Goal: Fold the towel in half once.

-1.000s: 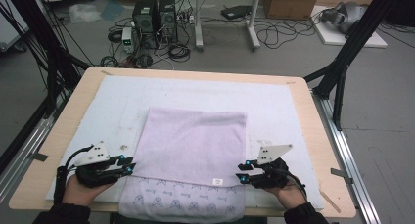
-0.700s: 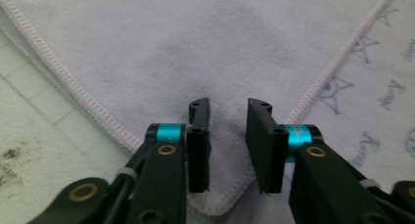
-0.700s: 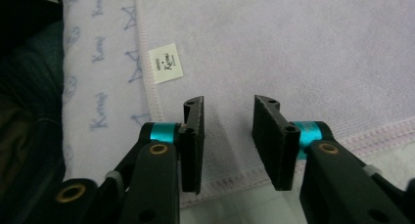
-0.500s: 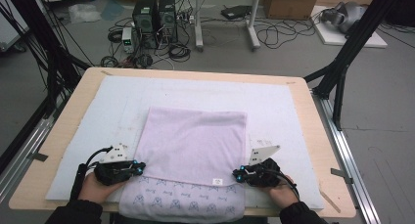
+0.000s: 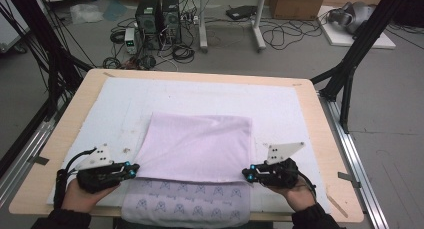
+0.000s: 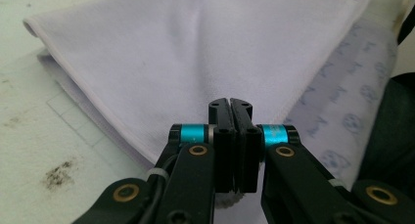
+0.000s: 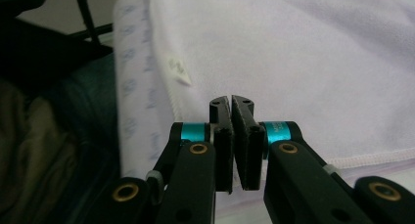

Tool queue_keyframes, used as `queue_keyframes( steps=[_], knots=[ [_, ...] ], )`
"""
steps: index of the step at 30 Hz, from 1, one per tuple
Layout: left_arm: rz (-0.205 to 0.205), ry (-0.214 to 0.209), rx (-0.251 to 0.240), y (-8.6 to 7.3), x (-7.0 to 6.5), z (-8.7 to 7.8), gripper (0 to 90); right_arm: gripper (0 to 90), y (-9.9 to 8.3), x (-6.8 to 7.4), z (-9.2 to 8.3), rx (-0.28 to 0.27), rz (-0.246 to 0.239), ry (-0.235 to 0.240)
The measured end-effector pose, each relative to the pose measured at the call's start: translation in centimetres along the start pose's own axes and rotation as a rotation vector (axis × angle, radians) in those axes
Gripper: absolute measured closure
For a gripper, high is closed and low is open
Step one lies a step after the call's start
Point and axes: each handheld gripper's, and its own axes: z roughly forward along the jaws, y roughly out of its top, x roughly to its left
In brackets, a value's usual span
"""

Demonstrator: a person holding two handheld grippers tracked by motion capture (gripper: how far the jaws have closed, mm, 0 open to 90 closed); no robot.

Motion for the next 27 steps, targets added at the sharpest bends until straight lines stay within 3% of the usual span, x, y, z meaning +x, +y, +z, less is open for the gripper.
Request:
queue_keyframes(
  steps=[3, 5, 8, 12, 15, 19, 20, 23, 27],
  knots=[
    [0.011, -0.019, 0.006, -1.0, -1.3, -0.8, 87.8, 86.7, -0.7, 1.9, -0.6, 0.000, 0.013, 0.060],
    [0.011, -0.027, 0.021, -1.7, -1.7, -0.6, 82.2, 77.7, -1.3, 2.6, -0.6, 0.013, 0.026, 0.098],
    [-0.012, -0.019, 0.034, -2.0, -0.9, 0.4, 70.9, 67.4, -1.7, 1.9, -0.4, 0.010, 0.052, 0.064],
    [-0.013, 0.031, 0.022, -0.6, 1.3, 2.2, 67.1, 61.7, -1.1, -1.2, 0.1, 0.014, 0.083, -0.032],
    [-0.043, 0.078, 0.009, 0.9, 3.9, 3.8, 66.2, 58.2, -0.4, -4.6, 0.3, -0.020, 0.131, -0.097],
    [-0.078, 0.152, 0.012, 2.7, 7.7, 6.3, 65.3, 53.6, 1.0, -9.0, 0.7, 0.010, 0.155, -0.194],
    [-0.093, 0.185, 0.018, 3.3, 8.9, 7.1, 63.7, 50.9, 1.2, -9.9, 0.8, 0.020, 0.165, -0.208],
    [-0.149, 0.206, 0.029, 4.1, 11.4, 8.8, 61.9, 41.8, 1.6, -13.3, 1.3, 0.021, 0.215, -0.250],
    [-0.220, 0.238, 0.068, 4.4, 14.1, 11.5, 58.4, 36.7, 0.9, -16.1, 2.3, 0.025, 0.259, -0.301]
  ],
)
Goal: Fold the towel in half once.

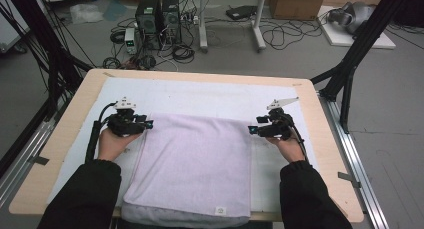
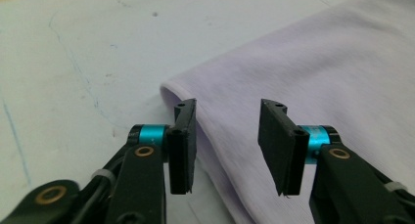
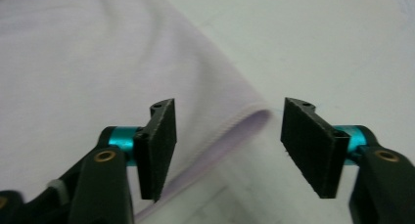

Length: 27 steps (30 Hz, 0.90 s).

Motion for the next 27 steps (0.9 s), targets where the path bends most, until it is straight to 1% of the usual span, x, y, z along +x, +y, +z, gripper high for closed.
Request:
queue_keyframes(
  steps=[1, 2, 3, 5, 6, 7, 8, 9, 10, 11, 12, 13, 14, 16, 17, 18, 19, 20, 21, 22, 23, 24, 25, 26, 27],
  knots=[
    [-0.019, -0.006, 0.028, 0.1, 0.3, 0.8, 57.7, 36.7, -0.3, -0.5, 0.6, 0.005, 0.014, -0.003],
    [-0.032, -0.002, 0.045, 0.1, 0.4, 1.4, 54.7, 36.4, -0.5, -0.9, 1.0, 0.010, 0.022, -0.002],
    [-0.038, 0.006, 0.046, 0.1, 0.4, 1.9, 52.1, 35.8, -0.6, -1.1, 1.4, 0.015, 0.035, -0.006],
    [-0.044, 0.024, 0.052, 0.0, 0.3, 2.7, 49.5, 36.8, -0.8, -1.3, 2.1, 0.015, 0.047, 0.006],
    [-0.045, 0.049, 0.070, -0.1, 0.1, 3.1, 49.7, 38.0, -0.9, -1.4, 2.5, 0.023, 0.045, 0.002],
    [-0.038, 0.063, 0.066, -0.2, 0.0, 3.2, 50.4, 41.8, -0.9, -1.3, 2.9, 0.036, 0.036, -0.003],
    [-0.041, 0.074, 0.066, -0.1, -0.1, 3.1, 53.7, 47.0, -1.0, -1.3, 3.3, 0.056, 0.027, 0.010],
    [-0.047, 0.059, 0.059, -0.1, -0.1, 3.1, 58.1, 50.7, -1.0, -1.1, 3.5, 0.064, 0.015, -0.004],
    [-0.049, 0.039, 0.057, -0.1, -0.2, 3.2, 69.9, 60.0, -0.9, -1.0, 3.5, 0.066, 0.013, -0.018],
    [-0.040, 0.041, 0.060, -0.1, -0.3, 3.1, 74.7, 71.2, -0.9, -1.2, 3.5, 0.060, 0.028, 0.026],
    [-0.021, 0.051, 0.056, 0.0, -0.6, 3.1, 80.3, 75.2, -0.9, -1.2, 3.6, 0.060, 0.039, 0.046],
    [0.006, 0.065, 0.059, 0.0, -0.8, 3.1, 82.5, 83.8, -0.8, -1.1, 3.7, 0.064, 0.028, 0.062],
    [0.005, 0.071, 0.052, 0.1, -1.0, 3.1, 84.3, 84.4, -0.6, -0.9, 3.8, 0.071, 0.015, 0.066],
    [-0.003, 0.076, 0.044, 0.2, -0.9, 2.9, 85.9, 85.5, 0.0, -0.5, 3.7, 0.086, -0.034, 0.027],
    [0.000, 0.092, 0.026, 0.4, -0.9, 2.6, 86.1, 85.7, 0.2, -0.5, 3.6, 0.091, -0.034, 0.014],
    [-0.004, 0.097, 0.012, 0.5, -0.9, 2.4, 86.2, 85.8, 0.9, -0.7, 3.1, 0.085, -0.040, -0.011],
    [-0.004, 0.097, -0.001, 0.9, -0.8, 2.0, 86.3, 85.9, 1.4, -0.9, 2.8, 0.073, -0.034, -0.015],
    [0.002, 0.110, -0.014, 1.4, -0.8, 1.7, 86.5, 86.1, 2.3, -1.1, 2.2, 0.056, -0.024, -0.018],
    [0.007, 0.125, -0.039, 2.3, -0.7, 1.1, 86.6, 86.1, 3.2, -1.2, 1.6, 0.040, -0.041, -0.041],
    [0.002, 0.131, -0.059, 3.0, -0.6, 0.7, 86.6, 86.1, 4.7, -1.2, 0.9, 0.029, -0.070, -0.076],
    [0.001, 0.143, -0.094, 4.3, -0.5, -0.1, 86.6, 86.2, 5.5, -1.2, 0.5, 0.028, -0.081, -0.089],
    [0.005, 0.151, -0.120, 5.6, -0.3, -0.9, 86.6, 86.1, 7.0, -1.4, -0.2, 0.025, -0.094, -0.100],
    [0.020, 0.156, -0.143, 7.0, -0.3, -1.6, 86.7, 86.1, 8.2, -1.4, -0.8, 0.022, -0.106, -0.115],
    [0.039, 0.167, -0.156, 8.3, -0.3, -2.3, 86.6, 86.1, 9.3, -1.4, -1.5, 0.011, -0.119, -0.141],
    [0.054, 0.180, -0.170, 9.3, -0.2, -2.8, 86.2, 85.7, 10.2, -1.4, -2.1, -0.016, -0.123, -0.155]
  ],
)
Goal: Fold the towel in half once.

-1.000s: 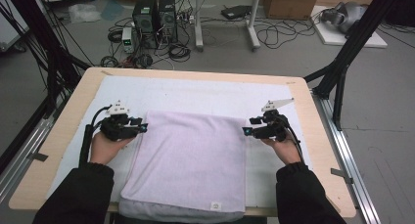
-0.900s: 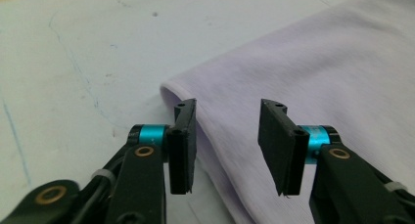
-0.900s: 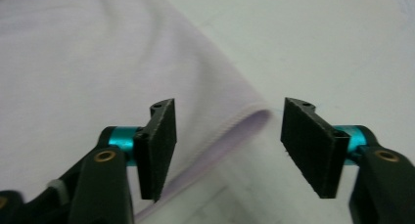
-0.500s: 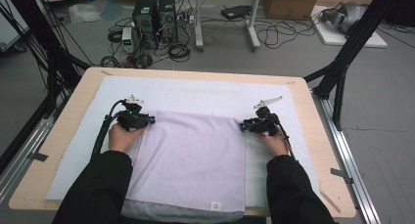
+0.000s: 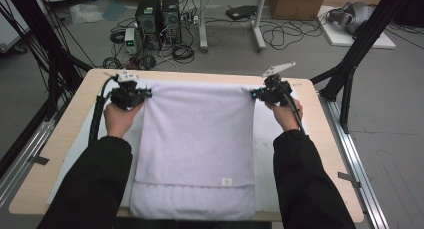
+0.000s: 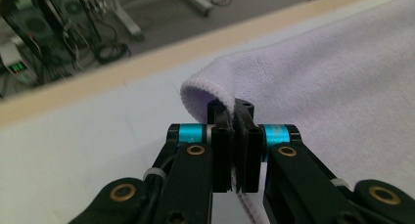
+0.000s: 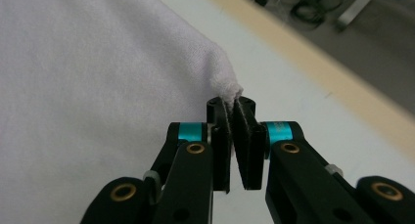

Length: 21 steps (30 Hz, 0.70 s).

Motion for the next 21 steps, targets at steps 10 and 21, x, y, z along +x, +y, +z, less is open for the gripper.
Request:
queue_keyframes(
  steps=[10, 21],
  knots=[
    [-0.032, -0.003, 0.088, -3.1, 1.1, -0.5, 55.8, 43.7, -2.5, -0.2, 0.3, 0.003, 0.060, 0.016],
    [0.040, -0.127, 0.057, -7.8, -1.8, -4.1, 51.8, 32.0, -7.5, 4.3, -1.6, 0.022, 0.053, 0.158]
  ],
)
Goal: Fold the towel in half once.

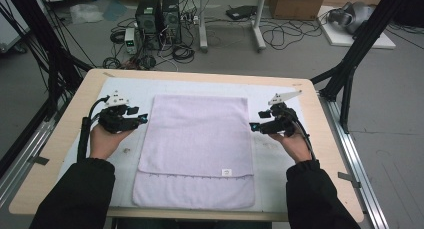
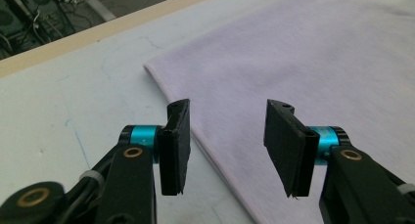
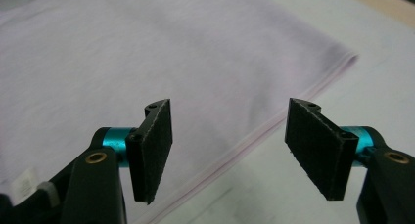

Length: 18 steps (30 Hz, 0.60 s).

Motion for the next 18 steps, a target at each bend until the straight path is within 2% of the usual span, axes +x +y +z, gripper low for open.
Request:
queue_keyframes(
  steps=[1, 3, 4, 5, 6, 7, 11, 14, 18],
  knots=[
    [-0.002, -0.018, -0.007, -0.3, -0.4, -0.4, 50.5, 30.9, -0.4, 0.6, -0.2, -0.003, -0.006, -0.002],
    [0.020, -0.040, -0.015, -0.7, -1.5, -1.0, 50.5, 28.2, -1.0, 1.7, -0.7, -0.003, -0.022, 0.005],
    [0.024, -0.053, -0.023, -1.0, -2.0, -1.3, 50.1, 29.2, -1.3, 2.3, -0.9, -0.002, -0.036, -0.004],
    [0.024, -0.062, -0.030, -1.2, -2.6, -1.6, 49.2, 34.6, -1.6, 2.8, -1.2, -0.008, -0.043, 0.004],
    [0.027, -0.073, -0.037, -1.5, -3.1, -1.9, 47.8, 36.2, -2.0, 3.2, -1.4, -0.011, -0.049, 0.032],
    [0.040, -0.083, -0.034, -1.8, -3.7, -2.1, 47.9, 33.8, -2.3, 3.7, -1.6, -0.018, -0.057, 0.024],
    [0.063, -0.096, -0.020, -3.4, -5.3, -2.9, 46.9, 38.4, -3.8, 5.5, -1.9, -0.035, -0.053, 0.033],
    [0.069, -0.076, -0.016, -4.6, -6.1, -3.5, 46.3, 48.0, -5.2, 6.7, -1.8, -0.026, -0.093, 0.035],
    [0.095, -0.095, 0.008, -6.2, -6.5, -3.7, 50.0, 50.3, -6.5, 7.4, -0.9, -0.011, -0.083, 0.091]
  ],
)
